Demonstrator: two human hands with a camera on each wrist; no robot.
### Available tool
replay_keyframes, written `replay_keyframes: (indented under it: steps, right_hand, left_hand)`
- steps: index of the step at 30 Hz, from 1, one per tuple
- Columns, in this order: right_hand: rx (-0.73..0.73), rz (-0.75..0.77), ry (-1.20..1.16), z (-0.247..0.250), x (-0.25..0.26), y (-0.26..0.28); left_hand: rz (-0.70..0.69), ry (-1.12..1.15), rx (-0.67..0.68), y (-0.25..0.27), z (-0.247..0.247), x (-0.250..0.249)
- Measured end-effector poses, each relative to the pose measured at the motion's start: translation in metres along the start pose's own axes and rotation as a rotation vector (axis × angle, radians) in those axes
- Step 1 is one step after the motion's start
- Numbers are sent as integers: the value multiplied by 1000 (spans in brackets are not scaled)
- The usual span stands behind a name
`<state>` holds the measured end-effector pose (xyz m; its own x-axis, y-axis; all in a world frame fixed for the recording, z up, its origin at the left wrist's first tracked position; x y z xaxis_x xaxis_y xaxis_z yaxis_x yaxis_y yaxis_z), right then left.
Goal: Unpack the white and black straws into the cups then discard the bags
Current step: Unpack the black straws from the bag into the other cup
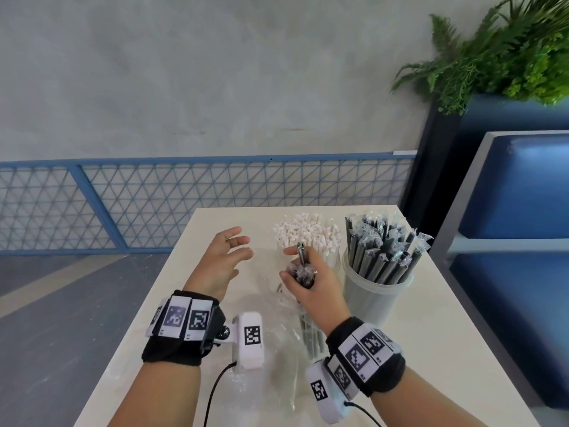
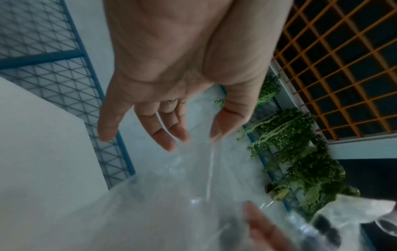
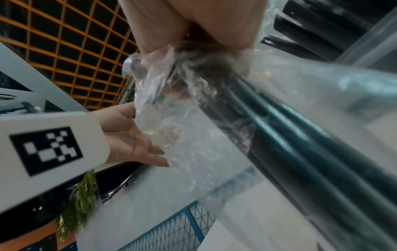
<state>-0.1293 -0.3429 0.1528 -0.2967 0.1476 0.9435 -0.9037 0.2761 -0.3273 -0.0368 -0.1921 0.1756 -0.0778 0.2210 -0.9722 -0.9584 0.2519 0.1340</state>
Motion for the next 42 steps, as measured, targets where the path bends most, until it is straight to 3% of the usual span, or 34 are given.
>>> replay_keyframes:
  steps: [7,12,16,20,23,25,27,28,32,40,42]
  right_hand:
    - [66,-10,113,-6,-11,5]
    - [83,-40,154,-8,-11,2]
    - [89,-95,170,0,-15,0]
    - [84,-86,36,10,-5,8]
    - [62,-20,-37,8,5,5]
    - [-28,-16,-145,9,9,-2]
    - [-88,-16,-204,10,12,-8]
    - [-98,-19,-209,9,12,-10]
    - [-97,-3,-161,8,18,-15]
    - [-262,191,-273,49,70,-36]
    - [-231,197,-308,53,75,-32]
  left_hand:
    - [111,318,156,-4,-1,-6]
    - [122,377,149,-6,-1,-4]
    - [89,491,222,-5,10,-8]
    - [-37,598,29,-8,49,-24]
    - [-107,297,-46,0,42,-6]
    - [-198,-57,220,12,14,24]
    - [-200,-276,514,28,-20,58]
    - [-193,-331,522,32,-35,71]
    - [-118,-331,222,20,-67,97]
    - [-137,-186,153,15,-73,98]
    - [-149,-144,138,14,-74,93]
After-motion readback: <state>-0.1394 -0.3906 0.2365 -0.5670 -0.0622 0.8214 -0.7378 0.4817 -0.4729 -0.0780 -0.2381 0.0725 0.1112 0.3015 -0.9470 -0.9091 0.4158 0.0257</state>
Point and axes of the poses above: each hand's wrist, its own y-axis away from the middle knuckle, its own z-axis out of the back of the hand, x = y × z, the point moved 3 cm from there along -y, towards the middle knuckle, and after that the axes turned 12 degrees about -y, right-handed, at the moved point
